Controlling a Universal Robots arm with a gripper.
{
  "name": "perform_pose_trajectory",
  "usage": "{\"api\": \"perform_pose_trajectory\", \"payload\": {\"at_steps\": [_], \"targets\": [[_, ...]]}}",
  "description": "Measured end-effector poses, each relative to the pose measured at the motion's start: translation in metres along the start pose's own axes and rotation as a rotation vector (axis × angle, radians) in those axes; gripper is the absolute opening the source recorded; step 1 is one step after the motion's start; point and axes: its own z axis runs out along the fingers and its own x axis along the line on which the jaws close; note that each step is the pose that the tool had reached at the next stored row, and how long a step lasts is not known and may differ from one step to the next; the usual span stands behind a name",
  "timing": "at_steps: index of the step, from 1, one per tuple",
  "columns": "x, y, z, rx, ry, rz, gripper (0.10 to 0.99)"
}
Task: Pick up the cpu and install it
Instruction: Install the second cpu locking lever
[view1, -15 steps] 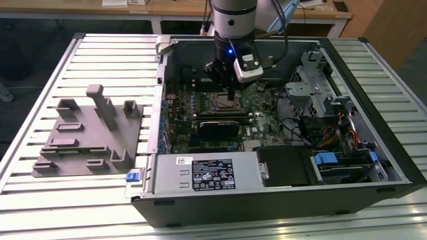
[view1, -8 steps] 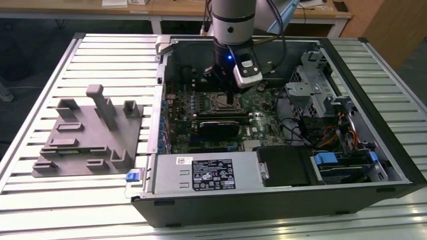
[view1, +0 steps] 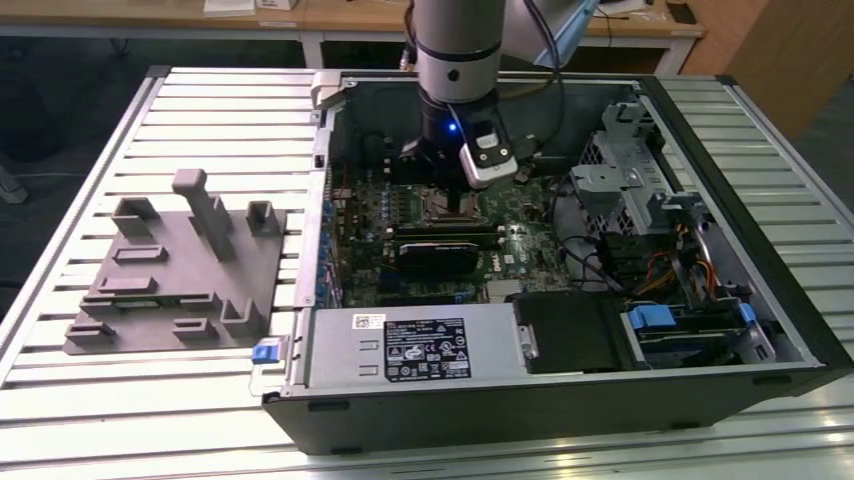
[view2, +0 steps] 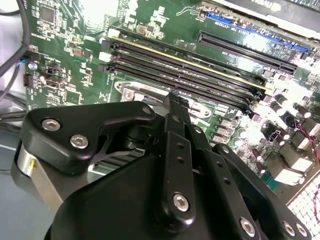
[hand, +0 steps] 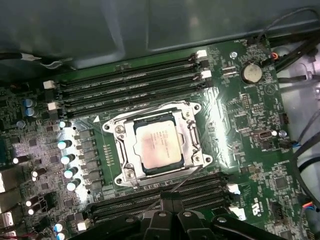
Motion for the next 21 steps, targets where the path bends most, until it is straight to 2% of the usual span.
{"api": "perform_pose_trajectory", "payload": {"at_steps": [7, 16, 21], "targets": [[0.0041, -0.0056, 0.0047, -0.033, 0.0080, -0.010, 0.106], [0.0079, -0.0156, 0.0113, -0.058, 0.0146, -0.020, 0.106], [0.0105, -0.0201, 0.0159, -0.084, 0.0205, -0.024, 0.106]]}}
